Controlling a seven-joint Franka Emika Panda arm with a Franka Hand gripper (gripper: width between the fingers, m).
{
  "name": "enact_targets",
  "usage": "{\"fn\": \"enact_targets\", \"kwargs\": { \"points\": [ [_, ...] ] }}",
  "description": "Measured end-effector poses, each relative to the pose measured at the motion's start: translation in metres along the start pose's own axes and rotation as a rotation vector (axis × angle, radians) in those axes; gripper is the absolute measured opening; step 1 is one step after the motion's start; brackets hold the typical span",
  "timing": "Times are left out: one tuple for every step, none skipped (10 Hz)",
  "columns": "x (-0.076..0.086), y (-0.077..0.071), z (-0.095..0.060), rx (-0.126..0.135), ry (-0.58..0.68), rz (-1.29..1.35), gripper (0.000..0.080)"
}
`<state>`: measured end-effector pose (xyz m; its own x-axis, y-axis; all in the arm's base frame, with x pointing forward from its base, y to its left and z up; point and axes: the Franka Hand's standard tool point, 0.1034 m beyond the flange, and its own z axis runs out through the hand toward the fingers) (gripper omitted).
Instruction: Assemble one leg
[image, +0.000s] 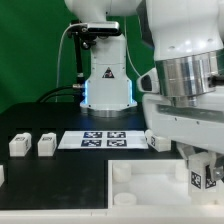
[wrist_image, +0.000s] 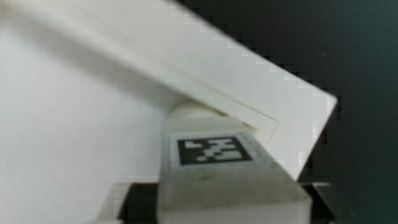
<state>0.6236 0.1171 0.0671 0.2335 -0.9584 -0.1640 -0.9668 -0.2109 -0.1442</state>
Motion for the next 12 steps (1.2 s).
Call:
{"fn": "enact_targets", "kwargs": {
  "points": [
    [-0.0003, -0.0019, -0.0012, 0.007, -0.030, 0.141, 0.0297],
    [0.0008, -0.0026, -0.0018, 0.011, -0.045, 0.264, 0.0297],
    [0.0010, -0.0029, -0.0020, 0.011, -0.048, 0.322, 0.0297],
    [0.0010, -0.0020, -0.0013, 0.010, -0.047, 0.301, 0.0297],
    [0.0010, -0.0020, -0.0013, 0.010, -0.047, 0.290, 0.0297],
    [0.0010, -0.0020, -0.0012, 0.011, -0.047, 0.253, 0.0493],
    [0.0011, -0.0019, -0.0012, 0.011, -0.047, 0.245, 0.0605],
    [0.0011, 0.0024, -0.0001, -0.013, -0.043, -0.006, 0.0605],
    [-0.0003, 0.0054, 0.0000, -0.038, -0.049, -0.204, 0.0640],
    [0.0007, 0.0039, -0.0005, -0.029, -0.045, -0.248, 0.0640],
    [0.0010, 0.0041, -0.0003, -0.028, -0.045, -0.344, 0.0648],
    [0.0014, 0.0042, -0.0004, -0.027, -0.045, -0.454, 0.0648]
  ]
}}
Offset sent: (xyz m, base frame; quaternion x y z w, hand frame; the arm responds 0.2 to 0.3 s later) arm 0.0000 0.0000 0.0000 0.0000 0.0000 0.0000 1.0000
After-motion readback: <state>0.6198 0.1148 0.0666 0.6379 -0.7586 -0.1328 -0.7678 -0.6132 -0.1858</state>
